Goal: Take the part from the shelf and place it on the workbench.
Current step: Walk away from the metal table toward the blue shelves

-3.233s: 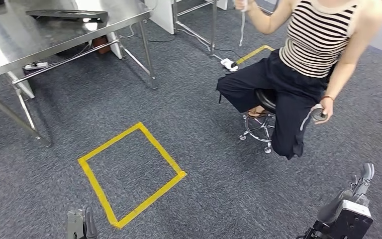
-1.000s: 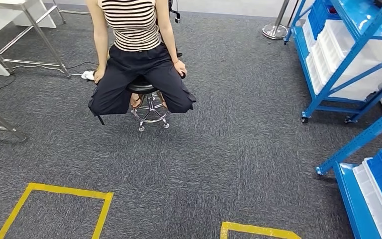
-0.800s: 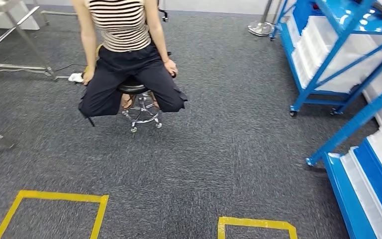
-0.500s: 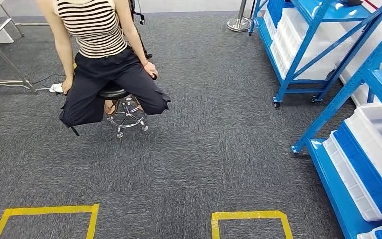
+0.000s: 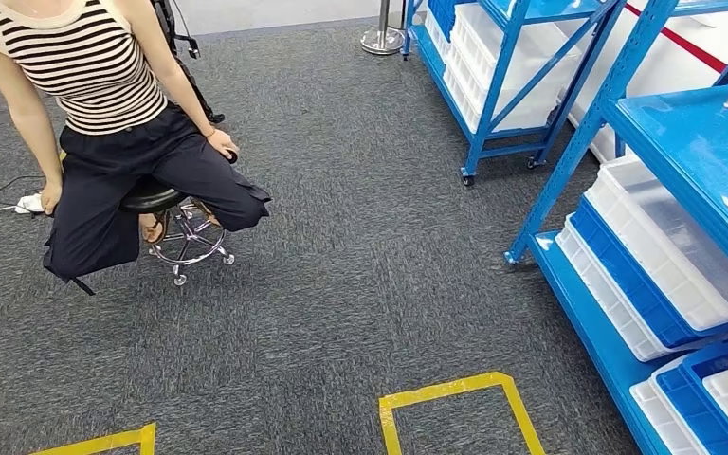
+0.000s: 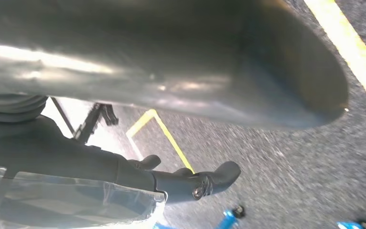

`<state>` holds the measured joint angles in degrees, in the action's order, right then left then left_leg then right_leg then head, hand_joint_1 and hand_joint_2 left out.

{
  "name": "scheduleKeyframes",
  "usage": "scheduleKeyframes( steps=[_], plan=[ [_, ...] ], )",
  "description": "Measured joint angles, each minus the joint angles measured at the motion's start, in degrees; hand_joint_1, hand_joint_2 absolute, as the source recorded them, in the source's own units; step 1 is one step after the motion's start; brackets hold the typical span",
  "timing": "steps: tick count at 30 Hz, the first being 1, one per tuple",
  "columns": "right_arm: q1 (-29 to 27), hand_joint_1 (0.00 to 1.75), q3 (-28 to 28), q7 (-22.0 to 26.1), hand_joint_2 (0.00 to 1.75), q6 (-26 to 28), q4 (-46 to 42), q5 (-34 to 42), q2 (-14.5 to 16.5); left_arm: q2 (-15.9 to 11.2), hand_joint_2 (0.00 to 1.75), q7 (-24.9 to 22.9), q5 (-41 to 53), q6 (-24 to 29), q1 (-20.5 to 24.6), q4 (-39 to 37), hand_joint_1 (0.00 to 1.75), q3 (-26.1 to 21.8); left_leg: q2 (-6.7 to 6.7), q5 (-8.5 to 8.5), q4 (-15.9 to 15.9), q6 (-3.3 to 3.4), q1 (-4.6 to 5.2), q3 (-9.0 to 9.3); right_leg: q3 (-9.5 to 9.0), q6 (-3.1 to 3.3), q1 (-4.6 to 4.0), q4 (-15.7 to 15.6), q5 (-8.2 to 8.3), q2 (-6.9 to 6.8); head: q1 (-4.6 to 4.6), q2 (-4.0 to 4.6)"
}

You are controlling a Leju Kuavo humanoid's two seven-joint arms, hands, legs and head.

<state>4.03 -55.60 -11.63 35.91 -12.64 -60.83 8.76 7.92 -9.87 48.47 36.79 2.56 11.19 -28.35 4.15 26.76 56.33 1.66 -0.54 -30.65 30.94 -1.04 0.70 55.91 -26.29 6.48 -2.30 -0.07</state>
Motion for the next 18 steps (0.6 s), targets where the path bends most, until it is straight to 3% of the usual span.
scheduleKeyframes(
  steps=[1, 3, 5, 7, 8, 9, 11, 13, 15, 16, 18],
  plan=[
    [-0.06, 0.0, -0.01, 0.0, 0.0, 0.0, 0.03, 0.0, 0.01, 0.03, 0.0, 0.05, -0.02, -0.03, 0.07, 0.0, 0.0, -0.01, -0.66, -0.23, -0.32, 0.39, -0.01, 0.07, 0.33, -0.23, 0.08, 0.25, -0.07, -0.31, 0.02, 0.0],
    [-0.08, 0.0, -0.02, 0.06, 0.0, 0.0, 0.09, 0.0, 0.01, 0.09, 0.0, 0.21, -0.04, -0.07, 0.12, 0.0, 0.0, -0.02, -2.19, -0.72, -1.0, 1.2, -0.13, 0.17, 2.19, -0.14, 0.03, 3.66, -2.01, -2.74, 0.39, 0.0],
    [0.04, 0.0, -0.02, 0.15, 0.0, 0.0, 0.11, 0.0, 0.01, 0.1, 0.0, 0.34, -0.11, -0.07, 0.06, -0.01, 0.0, -0.02, -3.85, -0.85, -1.12, 1.56, 0.02, -0.05, 5.9, 0.28, 0.04, 11.33, -5.74, -5.2, 0.85, 0.0],
    [-0.01, 0.0, -0.02, 0.17, 0.0, 0.0, 0.13, 0.0, 0.01, 0.12, 0.0, 0.38, -0.24, -0.07, -0.02, -0.02, 0.0, -0.02, -5.52, -0.86, -1.09, 1.58, 0.15, -0.25, 8.38, -0.04, 0.14, 17.03, -7.82, -5.75, 0.97, 0.0],
    [-0.11, 0.0, -0.03, 0.17, 0.0, 0.0, 0.14, 0.0, 0.0, 0.15, 0.0, 0.38, -0.3, -0.07, -0.03, -0.02, 0.0, -0.02, -6.26, -0.86, -1.06, 1.57, 0.17, -0.29, 7.95, -0.49, 0.17, 16.78, -7.55, -5.92, 1.01, 0.0],
    [-0.21, 0.0, -0.04, 0.17, 0.0, 0.0, 0.15, 0.0, -0.02, 0.19, 0.0, 0.39, -0.3, -0.07, -0.02, -0.02, 0.0, -0.02, -6.92, -0.85, -1.0, 1.52, 0.16, -0.29, 6.19, -1.02, 0.22, 13.99, -6.44, -6.25, 1.04, 0.0],
    [-0.22, 0.0, -0.06, 0.2, 0.0, 0.0, 0.16, 0.0, -0.1, 0.27, 0.0, 0.42, -0.28, -0.07, 0.05, -0.02, 0.0, -0.02, -8.07, -0.67, -0.65, 1.18, 0.31, -0.25, 0.98, -1.59, 0.2, 5.17, -3.59, -8.37, 1.15, 0.0],
    [-0.11, 0.0, -0.07, 0.24, 0.0, 0.0, 0.16, 0.0, -0.16, 0.3, 0.0, 0.47, -0.22, -0.05, 0.12, -0.02, 0.0, -0.02, -8.95, -0.35, -0.29, 0.48, 0.5, -0.08, -1.7, -1.0, 0.0, 0.29, -2.16, -9.94, 1.06, 0.0],
    [-0.14, 0.0, -0.11, 0.26, 0.0, 0.0, 0.18, 0.0, -0.19, 0.34, 0.0, 0.52, -0.14, -0.03, 0.24, -0.02, 0.0, -0.02, -9.73, -0.28, -0.29, -0.27, 0.42, 0.21, -1.56, -0.01, -0.23, 0.01, -1.89, -9.32, 0.95, 0.0],
    [-0.18, 0.0, -0.15, 0.26, 0.0, 0.0, 0.2, 0.0, -0.19, 0.35, 0.0, 0.53, -0.11, -0.02, 0.31, -0.02, 0.0, -0.02, -9.63, -0.13, -0.14, -0.66, 0.26, 0.23, -1.6, 0.42, -0.16, -0.08, -1.7, -8.83, 0.94, 0.0],
    [-0.17, 0.0, -0.22, 0.23, 0.0, 0.0, 0.24, -0.01, -0.2, 0.35, 0.0, 0.54, -0.01, 0.0, 0.34, -0.02, 0.0, -0.02, -7.59, 1.91, 2.23, -1.36, -0.02, -0.71, -1.63, 1.17, 0.11, -0.25, -1.2, -7.84, 0.68, 0.0]
  ],
)
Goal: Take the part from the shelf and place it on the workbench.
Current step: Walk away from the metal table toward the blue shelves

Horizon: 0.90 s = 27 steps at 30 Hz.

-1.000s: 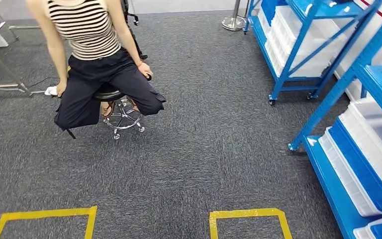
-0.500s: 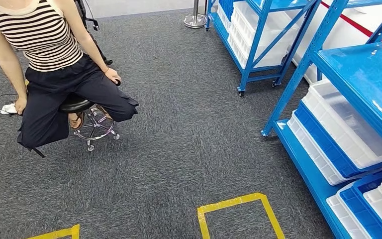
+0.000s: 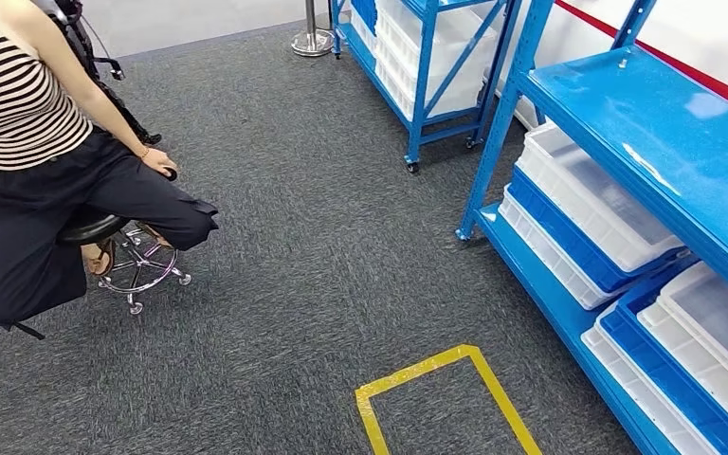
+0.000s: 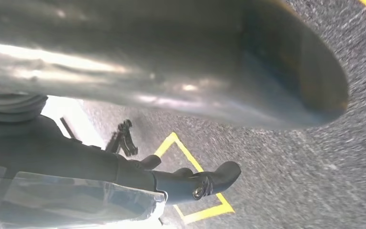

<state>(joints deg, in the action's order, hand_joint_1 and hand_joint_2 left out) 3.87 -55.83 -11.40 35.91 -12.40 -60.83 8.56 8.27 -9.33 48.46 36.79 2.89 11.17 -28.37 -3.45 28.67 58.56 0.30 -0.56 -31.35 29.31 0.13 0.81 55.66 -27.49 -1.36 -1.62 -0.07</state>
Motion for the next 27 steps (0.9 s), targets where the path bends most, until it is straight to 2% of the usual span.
scheduleKeyframes(
  steps=[2, 3, 4, 5, 6, 7, 9, 11, 13, 14, 15, 17, 19, 20, 21, 22, 23, 24, 25, 26, 27],
  plan=[
    [0.04, 0.0, -0.02, -0.06, 0.0, 0.0, 0.01, -0.02, 0.01, -0.01, 0.0, -0.03, 0.07, 0.02, -0.15, -0.01, 0.0, 0.01, 2.54, 4.09, 6.4, -0.47, -0.15, -2.8, 0.17, 0.45, 0.01, 0.04, 0.31, 1.0, -0.38, 0.0],
    [0.03, 0.0, -0.02, -0.09, 0.0, 0.0, 0.02, -0.02, 0.02, -0.01, 0.0, -0.1, 0.07, 0.02, -0.25, -0.01, 0.0, 0.01, 3.01, 5.73, 9.95, -0.57, -0.17, -4.43, 0.29, 0.57, -0.1, 0.09, 0.41, 1.55, -0.45, 0.0],
    [0.01, 0.0, -0.03, -0.12, 0.0, 0.0, 0.03, -0.04, 0.03, -0.02, 0.0, -0.18, 0.06, 0.02, -0.33, -0.02, 0.0, 0.01, 3.22, 6.39, 12.36, -0.56, -0.16, -5.6, 0.38, 0.62, -0.21, 0.14, 0.44, 2.19, -0.49, 0.0],
    [-0.03, 0.0, -0.04, -0.15, 0.0, 0.0, 0.05, -0.05, 0.03, -0.03, 0.0, -0.25, 0.06, 0.02, -0.38, -0.02, 0.0, 0.01, 3.35, 5.89, 12.93, -0.44, -0.16, -5.94, 0.4, 0.65, -0.31, 0.2, 0.47, 2.87, -0.51, 0.0],
    [-0.05, 0.0, -0.05, -0.17, 0.0, 0.0, 0.07, -0.07, 0.03, -0.04, 0.0, -0.31, 0.06, 0.03, -0.4, -0.02, 0.0, 0.0, 3.57, 4.31, 11.35, -0.22, -0.15, -5.25, 0.36, 0.65, -0.37, 0.25, 0.47, 3.56, -0.51, 0.0],
    [-0.04, 0.0, -0.06, -0.2, 0.0, 0.0, 0.08, -0.08, 0.04, -0.05, 0.0, -0.32, 0.06, 0.04, -0.41, -0.02, 0.0, 0.0, 4.13, 2.13, 8.14, 0.09, -0.14, -3.75, 0.29, 0.64, -0.41, 0.29, 0.47, 4.25, -0.51, 0.0],
    [0.08, 0.0, -0.06, -0.22, 0.0, 0.0, 0.09, -0.11, 0.11, -0.11, 0.0, -0.32, 0.06, 0.09, -0.42, -0.02, 0.0, 0.0, 6.68, -1.03, 1.16, 0.84, -0.14, -0.47, 0.32, 0.49, -0.51, 0.39, 0.51, 5.48, -0.48, 0.0],
    [0.17, 0.0, -0.06, -0.23, 0.0, 0.0, 0.1, -0.14, 0.2, -0.15, 0.0, -0.32, 0.05, 0.17, -0.37, -0.02, 0.0, 0.01, 8.06, -1.63, -1.84, 1.33, 0.01, 0.86, 0.8, -0.1, -0.42, 0.42, 0.71, 6.6, -0.53, 0.0],
    [0.1, 0.0, -0.07, -0.23, 0.0, 0.0, 0.12, -0.15, 0.23, -0.1, 0.0, -0.29, 0.01, 0.3, -0.26, -0.01, 0.0, -0.01, 6.95, -1.86, -2.44, 1.78, 0.08, 0.98, 1.45, -0.89, -0.19, 0.39, 0.92, 7.52, -0.61, 0.0],
    [0.04, 0.0, -0.07, -0.23, 0.0, 0.0, 0.13, -0.15, 0.23, -0.08, 0.0, -0.27, -0.01, 0.37, -0.2, 0.0, 0.0, -0.02, 6.34, -2.1, -2.89, 2.12, 0.02, 1.12, 1.87, -1.08, -0.18, 0.88, 0.62, 7.05, -0.55, 0.0],
    [0.02, 0.0, -0.08, -0.23, 0.0, 0.0, 0.15, -0.14, 0.24, -0.05, 0.0, -0.22, -0.03, 0.42, -0.2, 0.0, 0.0, -0.02, 5.62, -2.37, -3.34, 2.47, -0.08, 1.25, 2.73, -1.09, -0.22, 2.39, -0.28, 6.02, -0.39, 0.0],
    [0.07, 0.0, -0.08, -0.23, 0.0, 0.0, 0.16, -0.13, 0.21, -0.05, 0.0, -0.12, -0.02, 0.5, -0.24, -0.01, 0.0, -0.03, 4.03, -2.63, -3.77, 2.87, -0.04, 1.27, 6.0, -0.8, -0.23, 9.0, -3.7, 3.32, 0.06, 0.0],
    [0.07, 0.0, -0.09, -0.23, 0.0, 0.0, 0.16, -0.14, 0.19, -0.05, 0.0, -0.07, -0.02, 0.52, -0.32, -0.02, 0.0, -0.03, 2.38, -2.65, -3.76, 2.94, 0.08, 1.05, 9.46, -0.95, -0.06, 16.29, -6.63, 2.25, 0.32, 0.0],
    [-0.01, 0.0, -0.09, -0.23, 0.0, 0.0, 0.16, -0.14, 0.18, -0.05, 0.0, -0.07, -0.01, 0.52, -0.34, -0.02, 0.0, -0.04, 1.61, -2.64, -3.74, 2.92, 0.1, 0.98, 9.81, -1.36, 0.04, 17.41, -6.82, 2.04, 0.34, 0.0],
    [-0.12, 0.0, -0.1, -0.24, 0.0, 0.0, 0.16, -0.14, 0.15, -0.04, 0.0, -0.07, 0.02, 0.52, -0.33, -0.02, 0.0, -0.03, 0.92, -2.63, -3.72, 2.88, 0.08, 0.97, 8.85, -1.93, 0.14, 16.06, -6.08, 1.77, 0.41, 0.0],
    [-0.2, 0.0, -0.11, -0.25, 0.0, 0.0, 0.16, -0.14, 0.11, -0.02, 0.0, -0.07, 0.04, 0.52, -0.3, -0.02, 0.0, -0.03, 0.3, -2.59, -3.66, 2.78, 0.06, 1.01, 6.75, -2.5, 0.23, 12.51, -4.69, 1.2, 0.48, 0.0],
    [-0.23, 0.0, -0.12, -0.25, 0.0, 0.0, 0.16, -0.15, 0.07, 0.0, 0.0, -0.07, 0.06, 0.52, -0.27, -0.02, 0.0, -0.03, -0.26, -2.51, -3.56, 2.6, 0.09, 1.06, 4.03, -2.92, 0.27, 7.86, -3.16, -0.03, 0.57, 0.0],
    [-0.16, 0.0, -0.13, -0.25, 0.0, 0.0, 0.16, -0.15, 0.02, 0.02, 0.0, -0.07, 0.1, 0.52, -0.26, -0.02, 0.0, -0.02, -0.79, -2.34, -3.31, 2.3, 0.23, 1.08, 1.84, -2.94, 0.24, 3.88, -1.88, -1.12, 0.69, 0.0],
    [-0.07, 0.0, -0.13, -0.25, 0.0, 0.0, 0.16, -0.16, 0.01, 0.01, 0.0, -0.07, 0.13, 0.52, -0.24, -0.02, 0.0, -0.03, -1.29, -2.19, -3.09, 1.96, 0.35, 1.11, 0.46, -2.66, 0.12, 1.27, -1.08, -1.9, 0.69, 0.0],
    [-0.03, 0.0, -0.13, -0.26, 0.0, 0.0, 0.16, -0.16, 0.02, 0.0, 0.0, -0.07, 0.17, 0.52, -0.21, -0.02, 0.0, -0.03, -1.76, -2.06, -2.9, 1.59, 0.43, 1.16, -0.06, -2.22, -0.04, 0.13, -0.72, -2.25, 0.67, 0.0],
    [-0.06, 0.0, -0.13, -0.27, 0.0, 0.0, 0.16, -0.16, 0.01, 0.01, 0.0, -0.07, 0.2, 0.52, -0.15, -0.02, 0.0, -0.03, -2.23, -1.98, -2.8, 1.24, 0.44, 1.25, 0.1, -1.71, -0.21, 0.04, -0.56, -1.78, 0.63, 0.0]
  ],
)
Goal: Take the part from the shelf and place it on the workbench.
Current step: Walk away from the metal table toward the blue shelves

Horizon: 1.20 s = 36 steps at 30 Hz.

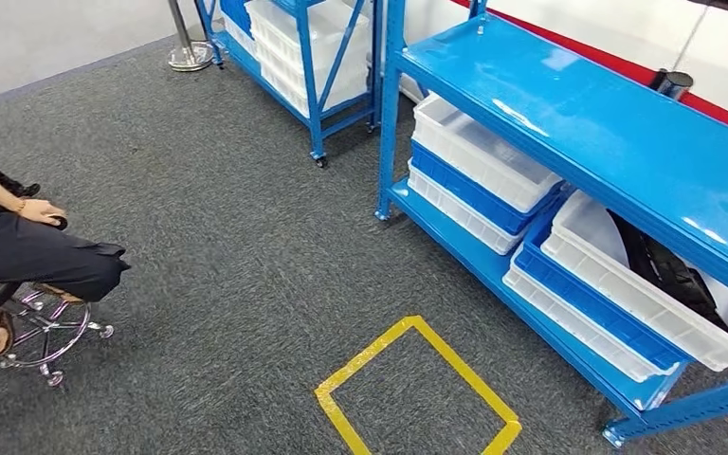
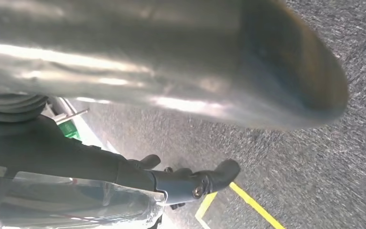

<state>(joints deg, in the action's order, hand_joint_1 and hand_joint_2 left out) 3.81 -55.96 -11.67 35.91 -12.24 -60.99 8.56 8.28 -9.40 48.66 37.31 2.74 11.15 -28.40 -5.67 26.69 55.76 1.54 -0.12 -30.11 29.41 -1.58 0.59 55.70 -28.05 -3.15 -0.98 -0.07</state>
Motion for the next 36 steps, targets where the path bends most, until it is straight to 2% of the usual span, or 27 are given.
scheduleKeyframes(
  steps=[3, 7, 9, 10, 11, 12, 13, 14, 15, 16, 17, 18, 19, 20, 21, 23, 24, 25, 26, 27, 28, 29, 30, 31, 32, 34, 36],
  plan=[
    [-0.19, 0.0, -0.02, -0.04, 0.0, 0.0, 0.0, 0.01, -0.02, 0.03, 0.0, 0.0, 0.03, 0.0, 0.22, 0.02, 0.0, 0.01, -0.96, 0.08, -0.06, -0.67, -0.19, 0.28, 0.22, 0.9, -0.04, -0.16, 0.28, 1.08, -0.06, 0.0],
    [-0.18, 0.0, -0.02, -0.05, 0.0, 0.0, 0.0, 0.01, 0.0, 0.02, 0.0, 0.0, 0.04, 0.0, 0.23, 0.02, 0.0, 0.01, -0.93, 0.27, 0.07, -0.83, -0.26, 0.16, -0.14, 1.15, 0.25, -0.3, 0.47, 1.35, -0.05, 0.0],
    [-0.14, 0.0, -0.02, -0.06, 0.0, 0.0, 0.0, 0.01, 0.0, 0.0, 0.0, 0.0, 0.04, 0.0, 0.22, 0.02, 0.0, 0.01, 1.59, 2.34, 2.63, -1.2, -0.54, -0.8, -0.32, 1.54, 0.46, -0.33, 0.71, 1.9, -0.33, 0.0],
    [-0.13, 0.0, -0.02, -0.09, 0.0, 0.0, 0.0, 0.0, 0.02, -0.01, 0.0, -0.03, 0.04, 0.0, 0.16, 0.01, 0.0, 0.01, 3.2, 4.67, 6.92, -1.46, -0.67, -2.69, -0.23, 1.74, 0.43, -0.31, 0.83, 2.56, -0.56, 0.0],
    [-0.15, 0.0, -0.02, -0.23, 0.0, 0.0, 0.0, -0.01, 0.02, -0.02, 0.0, -0.12, 0.09, -0.01, 0.07, 0.01, 0.0, 0.01, 4.83, 5.69, 9.87, -1.57, -0.77, -4.05, -0.14, 1.91, 0.33, -0.25, 0.94, 3.69, -0.79, 0.0],
    [-0.17, 0.0, -0.03, -0.38, 0.0, 0.0, 0.0, -0.01, 0.04, -0.04, 0.0, -0.24, 0.2, -0.01, -0.02, 0.0, 0.0, 0.01, 5.67, 5.28, 10.64, -1.48, -0.8, -4.48, -0.14, 1.94, 0.23, -0.19, 0.97, 4.84, -0.9, 0.0],
    [-0.17, 0.0, -0.03, -0.54, 0.0, 0.0, 0.0, -0.02, 0.08, -0.07, 0.0, -0.37, 0.33, -0.02, -0.08, 0.0, 0.0, 0.01, 6.92, 3.96, 9.55, -1.26, -0.82, -4.06, -0.14, 1.97, 0.15, -0.12, 1.01, 6.04, -0.96, 0.0],
    [-0.13, 0.0, -0.04, -0.68, 0.0, 0.0, 0.0, -0.07, 0.13, -0.1, 0.0, -0.5, 0.47, -0.03, -0.08, 0.0, 0.0, 0.01, 8.47, 1.71, 5.41, -0.88, -0.87, -2.19, -0.13, 1.89, 0.02, 0.01, 1.0, 6.97, -0.98, 0.0],
    [-0.04, 0.0, -0.04, -0.72, 0.0, 0.0, 0.0, -0.12, 0.18, -0.13, 0.0, -0.58, 0.57, -0.03, -0.07, 0.0, 0.0, 0.02, 9.69, 0.73, 2.58, -0.66, -0.9, -0.88, 0.01, 1.72, -0.03, 0.11, 1.03, 7.57, -0.98, 0.0],
    [0.03, 0.0, -0.04, -0.76, 0.0, 0.0, 0.0, -0.19, 0.26, -0.15, 0.0, -0.63, 0.63, -0.03, -0.04, 0.0, 0.0, 0.02, 10.55, 0.44, 1.09, -0.47, -0.86, -0.22, 0.26, 1.45, -0.01, 0.15, 1.11, 8.13, -1.01, 0.0],
    [0.07, 0.0, -0.04, -0.79, 0.0, 0.0, 0.0, -0.26, 0.31, -0.17, 0.0, -0.69, 0.67, -0.04, -0.01, 0.0, 0.0, 0.02, 10.61, 0.59, 0.71, -0.3, -0.75, -0.1, 0.62, 1.08, 0.03, 0.16, 1.22, 8.7, -1.02, 0.0],
    [0.05, 0.0, -0.05, -0.81, 0.0, 0.0, 0.0, -0.3, 0.34, -0.15, 0.0, -0.73, 0.68, -0.04, 0.01, 0.0, 0.0, 0.02, 9.91, 0.48, 0.54, -0.07, -0.67, -0.11, 0.98, 0.65, 0.17, 0.06, 1.38, 9.34, -1.03, 0.0],
    [0.0, 0.0, -0.06, -0.81, 0.0, 0.0, 0.0, -0.33, 0.35, -0.11, 0.0, -0.77, 0.69, -0.04, 0.07, 0.0, 0.0, 0.02, 9.2, 0.26, 0.26, 0.23, -0.67, -0.05, 1.32, 0.33, 0.24, 0.26, 1.35, 9.38, -1.04, 0.0],
    [-0.03, 0.0, -0.07, -0.81, 0.0, 0.0, 0.0, -0.36, 0.35, -0.09, 0.0, -0.8, 0.69, -0.04, 0.09, 0.0, 0.0, 0.01, 8.49, 0.02, -0.11, 0.6, -0.74, 0.02, 1.91, 0.18, 0.21, 1.11, 0.83, 8.64, -0.9, 0.0],
    [-0.02, 0.0, -0.08, -0.81, 0.0, 0.0, 0.0, -0.37, 0.34, -0.08, 0.0, -0.8, 0.69, -0.05, 0.09, 0.0, 0.0, 0.0, 7.68, -0.22, -0.46, 0.93, -0.82, 0.03, 2.95, 0.23, 0.15, 3.11, -0.32, 7.41, -0.63, 0.0],
    [0.05, 0.0, -0.09, -0.67, 0.0, 0.0, 0.0, -0.38, 0.32, -0.09, 0.0, -0.79, 0.69, -0.06, 0.02, 0.0, 0.0, -0.01, 6.03, -0.39, -0.7, 1.27, -0.7, -0.11, 6.51, 0.63, 0.13, 10.41, -4.01, 4.68, -0.07, 0.0],
    [0.05, 0.0, -0.09, -0.57, 0.0, 0.0, 0.0, -0.38, 0.32, -0.09, 0.0, -0.78, 0.68, -0.07, -0.03, 0.0, 0.0, -0.01, 5.14, -0.4, -0.69, 1.31, -0.6, -0.21, 8.33, 0.63, 0.17, 14.31, -5.6, 4.13, 0.09, 0.0],
    [-0.02, 0.0, -0.09, -0.45, 0.0, 0.0, 0.0, -0.38, 0.31, -0.08, 0.0, -0.76, 0.66, -0.07, -0.06, 0.0, 0.0, -0.01, 4.31, -0.4, -0.68, 1.31, -0.54, -0.28, 9.35, 0.39, 0.2, 16.71, -6.38, 3.88, 0.11, 0.0],
    [-0.12, 0.0, -0.1, -0.35, 0.0, 0.0, 0.0, -0.39, 0.29, -0.08, 0.0, -0.74, 0.63, -0.07, -0.08, 0.0, 0.0, -0.01, 3.57, -0.39, -0.66, 1.3, -0.51, -0.32, 9.21, -0.03, 0.23, 16.94, -6.23, 3.71, 0.14, 0.0],
    [-0.22, 0.0, -0.1, -0.25, 0.0, 0.0, 0.0, -0.42, 0.25, -0.06, 0.0, -0.71, 0.61, -0.06, -0.07, 0.0, 0.0, -0.01, 2.92, -0.38, -0.65, 1.28, -0.5, -0.28, 7.8, -0.56, 0.26, 14.68, -5.21, 3.45, 0.22, 0.0],
    [-0.28, 0.0, -0.1, -0.14, 0.0, 0.0, 0.0, -0.46, 0.2, -0.03, 0.0, -0.68, 0.6, -0.05, -0.03, 0.0, 0.0, -0.01, 2.36, -0.34, -0.61, 1.2, -0.49, -0.19, 5.38, -1.01, 0.27, 10.5, -3.69, 2.75, 0.3, 0.0],
    [-0.25, 0.0, -0.1, -0.06, 0.0, 0.0, 0.0, -0.5, 0.15, -0.01, 0.0, -0.64, 0.6, -0.03, -0.01, 0.0, 0.0, -0.01, 1.84, -0.25, -0.5, 1.03, -0.38, -0.11, 2.88, -1.16, 0.21, 5.96, -2.25, 1.51, 0.45, 0.0],
    [-0.15, 0.0, -0.1, 0.03, 0.0, 0.0, 0.0, -0.56, 0.1, 0.02, 0.0, -0.62, 0.57, -0.02, 0.0, 0.0, 0.0, -0.01, 1.34, -0.12, -0.37, 0.79, -0.24, -0.02, 0.98, -1.0, 0.11, 2.39, -1.09, 0.52, 0.56, 0.0],
    [-0.07, 0.0, -0.1, 0.08, 0.0, 0.0, 0.0, -0.61, 0.07, 0.03, 0.0, -0.61, 0.55, 0.0, 0.02, 0.0, 0.0, -0.01, 0.88, -0.01, -0.23, 0.48, -0.11, 0.07, -0.1, -0.62, -0.03, 0.26, -0.42, -0.18, 0.58, 0.0],
    [-0.03, 0.0, -0.11, 0.11, 0.0, 0.0, 0.0, -0.64, 0.04, 0.03, 0.0, -0.59, 0.54, 0.01, 0.05, 0.0, 0.0, -0.01, 0.44, 0.07, -0.15, 0.16, -0.02, 0.15, -0.33, -0.13, -0.19, -0.39, -0.17, -0.32, 0.59, 0.0],
    [-0.12, 0.0, -0.15, 0.12, 0.0, 0.0, 0.0, -0.65, 0.01, 0.05, 0.0, -0.56, 0.52, 0.04, 0.16, 0.01, 0.0, -0.02, -0.03, 0.25, -0.05, -0.49, -0.18, 0.32, -0.31, 0.72, -0.16, -0.41, 0.18, 0.73, 0.53, 0.0],
    [-0.14, 0.0, -0.2, 0.07, 0.0, 0.0, 0.0, -0.66, -0.01, 0.05, 0.0, -0.52, 0.53, 0.07, 0.22, 0.01, 0.0, -0.03, 1.96, 2.18, 2.18, -1.2, -0.48, -0.52, -0.41, 1.47, 0.19, -0.59, 0.62, 1.72, 0.24, 0.0]
  ],
)
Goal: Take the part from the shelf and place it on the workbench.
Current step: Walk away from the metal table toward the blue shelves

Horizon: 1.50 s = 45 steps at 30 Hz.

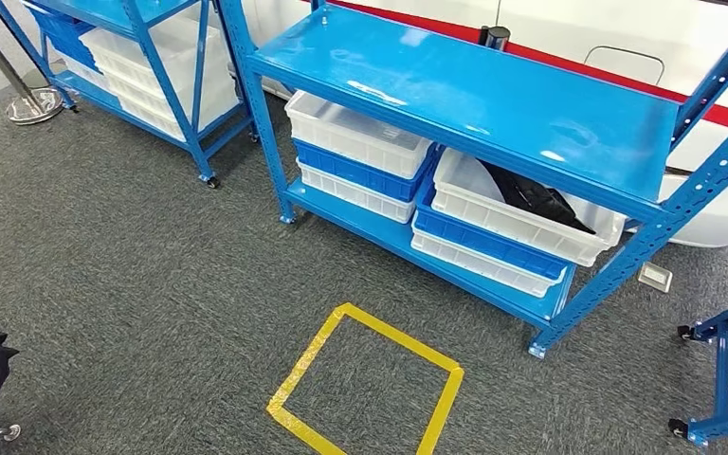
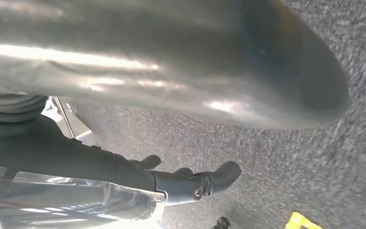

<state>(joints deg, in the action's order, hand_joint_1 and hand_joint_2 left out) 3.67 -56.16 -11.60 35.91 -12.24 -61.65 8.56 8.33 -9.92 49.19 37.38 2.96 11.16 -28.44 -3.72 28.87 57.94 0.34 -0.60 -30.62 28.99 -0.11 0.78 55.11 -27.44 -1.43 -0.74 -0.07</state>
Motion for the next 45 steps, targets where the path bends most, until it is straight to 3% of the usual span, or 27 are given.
scheduleKeyframes(
  steps=[2, 3, 4, 5, 7, 9, 11, 13, 15, 17, 19, 20, 21, 22, 24, 26, 28, 29, 31, 33, 35, 36, 37, 39, 40, 42, 45],
  plan=[
    [0.08, 0.0, -0.03, -0.15, 0.0, 0.0, 0.0, -0.08, 0.01, -0.01, 0.0, 0.02, 0.01, 0.01, -0.12, -0.01, 0.0, 0.0, 2.71, 4.11, 6.62, -0.55, -0.18, -2.94, 0.15, 0.45, 0.12, -0.01, 0.3, 1.02, -0.46, 0.0],
    [0.1, 0.0, -0.04, -0.26, 0.0, 0.0, 0.0, -0.13, 0.02, -0.01, 0.0, 0.02, 0.01, 0.01, -0.2, -0.01, 0.0, -0.01, 3.25, 5.91, 10.5, -0.67, -0.2, -4.75, 0.27, 0.55, 0.05, 0.02, 0.37, 1.55, -0.61, 0.0],
    [0.07, 0.0, -0.09, -0.38, 0.0, 0.0, 0.0, -0.17, 0.03, -0.02, 0.0, 0.02, 0.01, 0.0, -0.26, -0.01, 0.0, -0.03, 3.47, 6.8, 13.37, -0.71, -0.19, -6.17, 0.35, 0.61, -0.01, 0.06, 0.42, 2.15, -0.67, 0.0],
    [0.03, 0.0, -0.15, -0.52, 0.0, 0.0, 0.0, -0.2, 0.03, -0.02, 0.0, 0.01, 0.03, 0.0, -0.29, -0.01, 0.0, -0.08, 3.58, 6.45, 14.29, -0.64, -0.19, -6.7, 0.36, 0.64, -0.07, 0.11, 0.44, 2.78, -0.73, 0.0],
    [-0.01, 0.0, -0.27, -0.72, 0.0, 0.0, 0.0, -0.21, 0.03, -0.04, 0.0, 0.01, 0.11, 0.0, -0.29, -0.01, 0.0, -0.2, 4.18, 2.75, 9.59, -0.25, -0.19, -4.57, 0.23, 0.68, -0.11, 0.19, 0.49, 4.18, -0.79, 0.0],
    [0.11, 0.0, -0.31, -0.79, 0.0, 0.0, 0.0, -0.21, 0.1, -0.07, 0.0, 0.01, 0.19, 0.0, -0.27, -0.01, 0.0, -0.36, 6.28, -0.78, 1.78, 0.31, -0.25, -0.87, 0.21, 0.52, -0.24, 0.32, 0.51, 5.46, -0.85, 0.0],
    [0.23, 0.0, -0.35, -0.83, 0.0, 0.0, 0.0, -0.21, 0.18, -0.09, 0.0, 0.0, 0.31, -0.01, -0.18, -0.01, 0.0, -0.46, 7.51, -1.55, -1.6, 0.72, -0.15, 0.66, 0.64, -0.04, -0.3, 0.44, 0.66, 6.53, -0.92, 0.0],
    [0.16, 0.0, -0.51, -0.88, 0.0, 0.0, 0.0, -0.19, 0.18, -0.05, 0.0, -0.04, 0.49, -0.01, -0.02, -0.01, 0.0, -0.5, 6.57, -1.7, -1.99, 1.23, -0.07, 0.68, 1.31, -0.82, -0.13, 0.43, 0.86, 7.4, -0.92, 0.0],
    [0.1, 0.0, -0.72, -0.92, 0.0, 0.0, 0.0, -0.14, 0.18, -0.01, 0.0, -0.04, 0.63, -0.02, 0.05, -0.01, 0.0, -0.53, 5.35, -2.16, -2.58, 1.97, -0.22, 0.75, 2.51, -1.11, -0.13, 2.11, -0.18, 5.85, -0.69, 0.0],
    [0.19, 0.0, -0.79, -0.92, 0.0, 0.0, 0.0, -0.1, 0.18, -0.04, 0.0, 0.03, 0.7, -0.02, -0.04, -0.01, 0.0, -0.56, 3.92, -2.39, -2.86, 2.42, -0.22, 0.63, 5.61, -0.83, -0.13, 8.42, -3.51, 3.15, -0.17, 0.0],
    [0.2, 0.0, -0.81, -0.9, 0.0, 0.0, 0.0, -0.09, 0.17, -0.09, 0.0, 0.08, 0.71, -0.03, -0.16, -0.01, 0.0, -0.59, 2.34, -2.4, -2.83, 2.51, -0.09, 0.39, 9.25, -0.89, 0.0, 16.15, -6.71, 2.22, 0.18, 0.0],
    [0.13, 0.0, -0.82, -0.85, 0.0, 0.0, 0.0, -0.08, 0.16, -0.09, 0.0, 0.11, 0.72, -0.03, -0.19, -0.01, 0.0, -0.6, 1.61, -2.4, -2.81, 2.51, -0.06, 0.33, 9.91, -1.24, 0.05, 17.85, -7.14, 2.09, 0.2, 0.0],
    [0.02, 0.0, -0.85, -0.8, 0.0, 0.0, 0.0, -0.08, 0.15, -0.08, 0.0, 0.16, 0.77, -0.02, -0.18, -0.01, 0.0, -0.61, 0.96, -2.39, -2.79, 2.48, -0.06, 0.34, 9.19, -1.74, 0.1, 16.89, -6.53, 1.89, 0.25, 0.0],
    [-0.06, 0.0, -0.87, -0.74, 0.0, 0.0, 0.0, -0.09, 0.11, -0.06, 0.0, 0.24, 0.83, 0.01, -0.16, -0.01, 0.0, -0.62, 0.37, -2.35, -2.76, 2.42, -0.06, 0.4, 7.29, -2.27, 0.14, 13.62, -5.2, 1.45, 0.29, 0.0],
    [-0.03, 0.0, -0.91, -0.62, 0.0, 0.0, 0.0, -0.17, 0.01, -0.03, 0.0, 0.4, 0.96, 0.06, -0.13, -0.01, 0.0, -0.64, -0.72, -2.13, -2.56, 2.04, 0.14, 0.61, 2.27, -2.65, 0.04, 4.72, -2.21, -1.13, 0.41, 0.0],
    [0.14, 0.0, -0.91, -0.54, 0.0, 0.0, 0.0, -0.26, -0.05, -0.02, 0.0, 0.54, 0.99, 0.15, -0.11, -0.01, 0.0, -0.69, -1.7, -1.84, -2.34, 1.4, 0.36, 0.88, 0.06, -1.94, -0.25, 0.39, -0.83, -2.71, 0.35, 0.0],
    [0.1, 0.0, -0.91, -0.54, 0.0, 0.0, 0.0, -0.29, -0.08, 0.01, 0.0, 0.67, 0.91, 0.27, -0.05, -0.01, 0.0, -0.74, -2.67, -1.73, -2.37, 0.7, 0.29, 1.17, 0.29, -0.97, -0.44, 0.22, -0.52, -1.68, 0.25, 0.0],
    [0.05, 0.0, -0.91, -0.53, 0.0, 0.0, 0.0, -0.31, -0.07, 0.01, 0.0, 0.72, 0.86, 0.31, 0.0, 0.0, 0.0, -0.75, -2.47, -1.46, -2.17, 0.31, 0.15, 1.21, 0.22, -0.57, -0.34, 0.11, -0.32, -1.13, 0.25, 0.0],
    [0.05, 0.0, -0.91, -0.48, 0.0, 0.0, 0.0, -0.35, -0.07, 0.0, 0.0, 0.78, 0.77, 0.42, -0.01, 0.01, 0.0, -0.8, -0.08, 0.93, 0.68, -0.39, -0.15, 0.17, 0.1, 0.17, 0.02, -0.11, 0.18, 0.05, -0.12, 0.0],
    [0.09, 0.0, -0.91, -0.28, 0.0, 0.0, 0.0, -0.38, -0.04, -0.01, 0.0, 0.81, 0.7, 0.47, -0.2, -0.01, 0.0, -0.85, 2.77, 5.11, 7.73, -0.84, -0.37, -2.93, 0.22, 0.55, 0.07, -0.08, 0.42, 1.24, -0.68, 0.0],
    [0.0, 0.0, -0.91, -0.02, 0.0, 0.0, 0.01, -0.46, 0.01, -0.03, 0.0, 0.85, 0.49, 0.47, -0.4, -0.01, 0.0, -0.92, 3.5, 6.98, 13.33, -0.92, -0.39, -5.71, 0.34, 0.67, -0.12, -0.03, 0.51, 2.56, -0.9, 0.0],
    [-0.07, 0.0, -0.91, 0.09, 0.0, 0.0, 0.01, -0.55, 0.01, -0.04, 0.0, 0.88, 0.38, 0.47, -0.46, -0.01, 0.0, -0.94, 3.64, 6.13, 13.3, -0.8, -0.39, -5.85, 0.32, 0.7, -0.19, 0.02, 0.52, 3.25, -0.94, 0.0],
    [-0.12, 0.0, -0.91, 0.19, 0.0, 0.0, 0.02, -0.67, 0.01, -0.07, 0.0, 0.91, 0.29, 0.47, -0.49, -0.01, 0.0, -0.96, 3.91, 4.22, 11.05, -0.58, -0.39, -4.93, 0.25, 0.69, -0.25, 0.07, 0.52, 3.95, -0.97, 0.0],
    [-0.1, 0.0, -0.91, 0.33, 0.0, 0.0, 0.02, -1.29, 0.04, -0.13, 0.0, 0.97, 0.21, 0.5, -0.51, -0.01, 0.0, -0.99, 4.95, 0.0, 3.5, 0.14, -0.3, -1.52, 0.12, 0.64, -0.42, 0.17, 0.51, 5.06, -1.03, 0.0],
    [-0.1, 0.0, -0.91, 0.38, 0.0, 0.0, 0.02, -1.72, 0.06, -0.16, 0.0, 1.04, 0.2, 0.52, -0.46, -0.01, 0.0, -1.02, 5.41, -1.17, 0.45, 0.45, -0.23, -0.19, 0.19, 0.54, -0.54, 0.27, 0.5, 5.46, -1.11, 0.0],
    [-0.14, 0.0, -0.91, 0.38, 0.0, 0.0, 0.02, -2.44, 0.01, -0.11, 0.0, 1.16, 0.14, 0.56, -0.23, -0.01, 0.0, -1.04, 5.76, -1.59, -1.93, 0.52, -0.12, 0.61, 0.62, 0.48, -0.78, 0.55, 0.4, 5.82, -1.15, 0.0],
    [-0.24, 0.0, -0.9, 0.25, 0.0, 0.0, 0.02, -2.79, -0.11, -0.05, 0.0, 1.21, 0.08, 0.59, -0.21, -0.01, 0.0, -1.09, 5.76, -1.74, -2.06, 0.45, 0.11, 0.45, 1.27, 0.48, -0.56, 0.62, 0.35, 5.83, -1.07, 0.0]
  ],
)
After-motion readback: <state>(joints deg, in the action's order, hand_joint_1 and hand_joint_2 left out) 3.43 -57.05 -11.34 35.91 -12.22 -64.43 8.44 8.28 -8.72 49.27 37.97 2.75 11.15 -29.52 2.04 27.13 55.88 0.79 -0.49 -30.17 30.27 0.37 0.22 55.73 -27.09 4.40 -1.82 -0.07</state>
